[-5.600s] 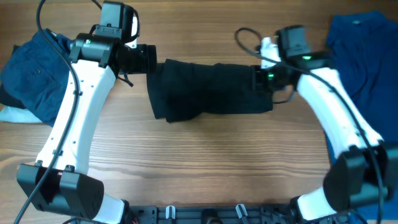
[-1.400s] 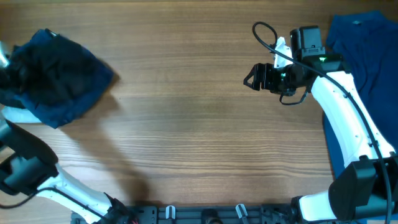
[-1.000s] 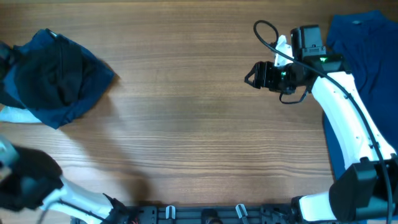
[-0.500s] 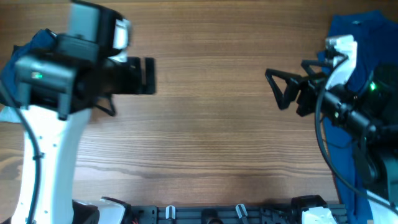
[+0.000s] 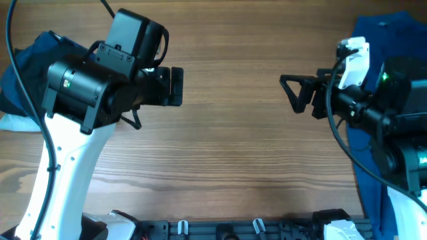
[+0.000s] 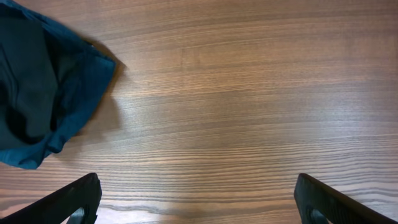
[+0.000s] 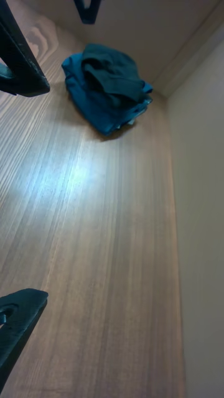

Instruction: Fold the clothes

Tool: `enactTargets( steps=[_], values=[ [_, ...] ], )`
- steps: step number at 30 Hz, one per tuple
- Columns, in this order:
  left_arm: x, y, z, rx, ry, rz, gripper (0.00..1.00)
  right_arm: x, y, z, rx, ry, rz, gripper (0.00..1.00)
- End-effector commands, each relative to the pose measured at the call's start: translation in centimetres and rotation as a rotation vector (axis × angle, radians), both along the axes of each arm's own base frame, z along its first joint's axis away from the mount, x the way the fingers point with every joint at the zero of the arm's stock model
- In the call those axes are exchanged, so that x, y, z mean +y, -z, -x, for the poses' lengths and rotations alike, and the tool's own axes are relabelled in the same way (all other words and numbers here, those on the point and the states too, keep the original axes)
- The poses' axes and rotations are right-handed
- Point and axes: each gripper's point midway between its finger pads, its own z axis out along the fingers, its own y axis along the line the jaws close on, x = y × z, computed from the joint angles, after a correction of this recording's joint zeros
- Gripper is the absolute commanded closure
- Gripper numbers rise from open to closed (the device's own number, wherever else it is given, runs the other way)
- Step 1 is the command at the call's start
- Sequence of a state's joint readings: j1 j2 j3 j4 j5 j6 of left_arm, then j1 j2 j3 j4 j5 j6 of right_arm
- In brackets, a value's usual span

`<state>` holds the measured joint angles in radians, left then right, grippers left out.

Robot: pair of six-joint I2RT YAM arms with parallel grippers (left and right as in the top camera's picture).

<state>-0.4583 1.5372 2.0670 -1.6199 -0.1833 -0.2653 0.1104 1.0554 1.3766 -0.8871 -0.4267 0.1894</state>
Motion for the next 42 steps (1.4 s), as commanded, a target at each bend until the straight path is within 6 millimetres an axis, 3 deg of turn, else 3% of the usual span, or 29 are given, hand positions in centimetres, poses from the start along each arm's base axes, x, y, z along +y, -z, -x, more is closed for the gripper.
enactTargets(
  steps=[1,4,7,10,14,18,20,27,42],
  values=[
    [0.1,0.2,-0.1,-0.001,-0.016,-0.007,0.00,-1.1,-0.8,2.5,-0.088,0.029,0.054,0.00],
    [0.1,0.2,-0.1,-0.001,-0.016,-0.007,0.00,-4.3,-2.1,4.2,-0.234,0.183,0.136,0.00],
    [0.1,0.2,-0.1,-0.001,-0.016,-0.007,0.00,-6.5,-1.6,6.0,-0.334,0.298,0.164,0.00],
    [0.1,0.2,-0.1,-0.001,-0.016,-0.007,0.00,-7.8,2.7,8.6,-0.348,0.354,0.183,0.00],
    [0.1,0.2,-0.1,-0.001,-0.016,-0.007,0.00,-8.1,7.9,9.7,-0.390,0.368,0.169,0.00],
    [0.1,0.2,-0.1,-0.001,-0.016,-0.007,0.00,-8.0,12.1,9.2,-0.410,0.384,0.128,0.00],
    [0.1,0.2,-0.1,-0.001,-0.016,-0.007,0.00,-7.9,15.0,8.0,-0.370,0.400,0.093,0.00],
    [0.1,0.2,-0.1,-0.002,-0.017,-0.008,0.00,-7.6,20.0,5.6,-0.356,0.420,0.040,0.00],
    [0.1,0.2,-0.1,-0.001,-0.016,-0.007,0.00,-7.6,19.9,5.4,-0.367,0.420,0.037,0.00]
  ],
)
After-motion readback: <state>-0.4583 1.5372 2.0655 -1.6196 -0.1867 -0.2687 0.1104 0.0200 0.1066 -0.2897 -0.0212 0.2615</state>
